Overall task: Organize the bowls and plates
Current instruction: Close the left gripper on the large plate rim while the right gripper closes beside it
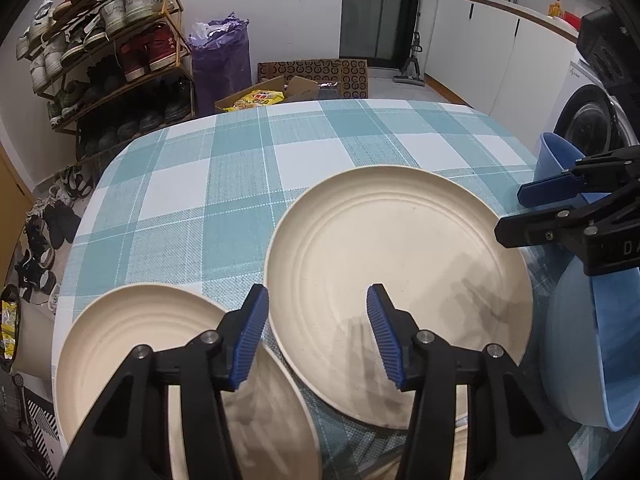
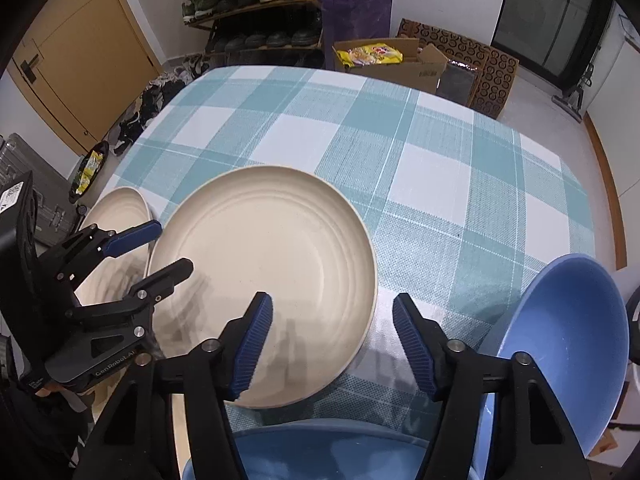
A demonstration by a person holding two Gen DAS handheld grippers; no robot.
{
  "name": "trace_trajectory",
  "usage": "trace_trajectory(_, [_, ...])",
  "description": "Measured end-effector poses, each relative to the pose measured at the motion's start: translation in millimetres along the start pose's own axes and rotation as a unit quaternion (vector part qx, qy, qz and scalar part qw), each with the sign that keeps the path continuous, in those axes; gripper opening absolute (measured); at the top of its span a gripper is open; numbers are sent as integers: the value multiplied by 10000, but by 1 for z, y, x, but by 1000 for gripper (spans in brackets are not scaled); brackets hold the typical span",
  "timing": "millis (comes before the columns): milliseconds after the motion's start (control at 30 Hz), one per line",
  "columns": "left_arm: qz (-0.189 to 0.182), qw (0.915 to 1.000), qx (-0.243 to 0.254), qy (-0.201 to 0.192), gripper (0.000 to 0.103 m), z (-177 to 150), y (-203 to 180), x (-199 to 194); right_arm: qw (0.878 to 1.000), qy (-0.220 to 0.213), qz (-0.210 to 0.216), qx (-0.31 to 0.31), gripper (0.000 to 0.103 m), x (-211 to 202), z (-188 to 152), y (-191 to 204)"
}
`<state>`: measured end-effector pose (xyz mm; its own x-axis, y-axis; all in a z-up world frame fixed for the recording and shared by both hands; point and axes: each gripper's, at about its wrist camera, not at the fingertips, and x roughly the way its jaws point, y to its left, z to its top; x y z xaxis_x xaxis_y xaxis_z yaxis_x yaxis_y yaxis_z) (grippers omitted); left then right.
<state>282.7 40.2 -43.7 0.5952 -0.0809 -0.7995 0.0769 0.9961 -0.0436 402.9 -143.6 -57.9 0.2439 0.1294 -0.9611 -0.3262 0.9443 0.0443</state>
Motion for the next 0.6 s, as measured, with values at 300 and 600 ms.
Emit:
trace_trajectory(300, [25,10000,47,-29,51,3,1,3,9998,204,18,15,57,15,3,-3])
trace_trajectory(600, [-263,9995,115,114,49,4,-8,9,9996,262,-6,-49,57,19,4,-1])
